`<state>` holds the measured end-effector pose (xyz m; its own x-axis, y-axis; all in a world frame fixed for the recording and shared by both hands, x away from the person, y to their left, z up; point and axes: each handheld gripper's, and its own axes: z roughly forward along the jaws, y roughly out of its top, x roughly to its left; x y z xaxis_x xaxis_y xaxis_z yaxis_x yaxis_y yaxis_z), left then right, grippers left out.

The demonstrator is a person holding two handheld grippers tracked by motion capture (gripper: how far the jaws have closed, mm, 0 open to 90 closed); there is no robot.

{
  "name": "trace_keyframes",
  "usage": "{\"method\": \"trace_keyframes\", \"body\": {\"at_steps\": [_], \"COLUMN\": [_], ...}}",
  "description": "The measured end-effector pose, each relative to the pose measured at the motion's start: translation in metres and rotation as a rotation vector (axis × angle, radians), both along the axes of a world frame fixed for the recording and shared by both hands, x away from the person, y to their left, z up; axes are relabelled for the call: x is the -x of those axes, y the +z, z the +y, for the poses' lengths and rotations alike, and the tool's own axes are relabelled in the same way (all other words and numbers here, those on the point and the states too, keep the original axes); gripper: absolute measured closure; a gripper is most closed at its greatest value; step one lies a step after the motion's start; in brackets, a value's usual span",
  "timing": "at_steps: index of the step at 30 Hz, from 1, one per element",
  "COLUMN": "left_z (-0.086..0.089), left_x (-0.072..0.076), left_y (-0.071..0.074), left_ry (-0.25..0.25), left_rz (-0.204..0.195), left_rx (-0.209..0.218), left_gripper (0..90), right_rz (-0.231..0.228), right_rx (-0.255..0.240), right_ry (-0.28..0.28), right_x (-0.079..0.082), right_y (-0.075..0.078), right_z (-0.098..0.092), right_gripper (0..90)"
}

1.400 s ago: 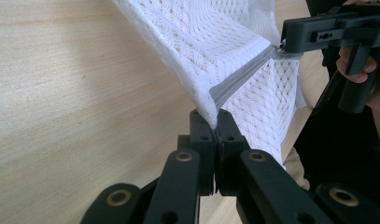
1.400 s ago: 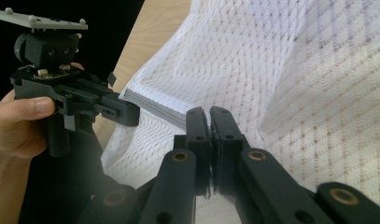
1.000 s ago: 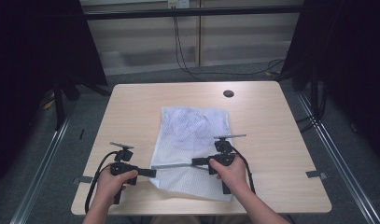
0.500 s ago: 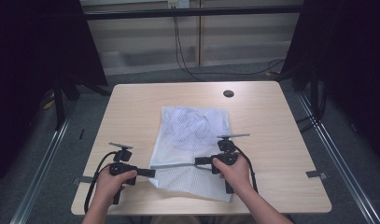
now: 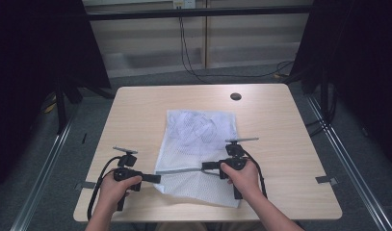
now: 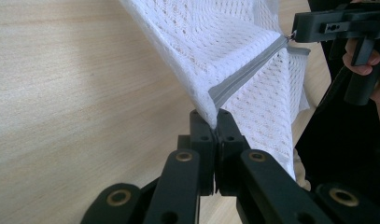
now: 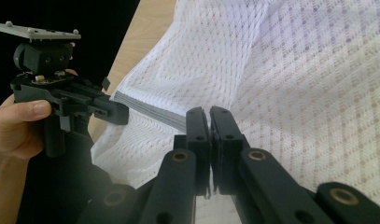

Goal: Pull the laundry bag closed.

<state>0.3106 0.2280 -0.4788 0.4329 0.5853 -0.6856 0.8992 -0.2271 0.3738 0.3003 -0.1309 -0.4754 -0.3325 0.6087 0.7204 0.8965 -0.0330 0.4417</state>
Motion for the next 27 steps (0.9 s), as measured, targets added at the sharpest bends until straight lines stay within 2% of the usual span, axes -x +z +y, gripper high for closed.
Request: {"method": "trace_keyframes", "body": {"at_steps": [4,5,7,9,17,19,20,23,27], "left_z": [0.0002,-0.0012,0.0013,0.0015,0.0018,0.0024,0.0011,0.0008,-0.0004], "left_x": [-0.0003,0.0006,-0.0007,-0.0005,-0.0001,-0.0002,0.0003,-0.0007,-0.0011], "left_y": [-0.0001,0.0003,-0.0001,-0.0008,-0.0003,0.0,0.0004,-0.0003,-0.0006], "left_ry": [-0.004,0.014,-0.015,-0.005,-0.01,-0.01,0.006,-0.007,0.005], "left_rz": [0.001,0.014,0.0,0.004,-0.004,-0.001,0.005,0.005,0.015], "left_rx": [0.0,0.011,-0.013,0.008,0.001,0.01,0.018,0.006,0.013], "left_gripper": [88.7,88.7,88.7,88.7,88.7,88.7,88.7,88.7,88.7], "right_rz": [0.001,0.003,0.003,0.004,0.006,0.005,0.007,0.009,0.008], "right_rx": [-0.002,-0.003,0.004,-0.001,-0.005,-0.005,-0.009,-0.012,-0.012], "right_ry": [0.004,0.004,0.005,0.004,0.006,0.005,0.005,0.005,0.011], "right_x": [0.0002,0.0002,0.0001,-0.0002,0.0,-0.0002,-0.0002,-0.0003,0.0], "right_y": [0.0006,0.0008,0.0011,0.0007,0.0007,0.0001,-0.0001,0.0002,-0.0002], "right_z": [-0.0004,-0.0005,-0.0011,-0.0028,-0.0043,-0.0055,-0.0063,-0.0073,-0.0079], "right_gripper": [87.3,87.2,87.2,87.3,87.2,87.2,87.2,87.2,87.2]}}
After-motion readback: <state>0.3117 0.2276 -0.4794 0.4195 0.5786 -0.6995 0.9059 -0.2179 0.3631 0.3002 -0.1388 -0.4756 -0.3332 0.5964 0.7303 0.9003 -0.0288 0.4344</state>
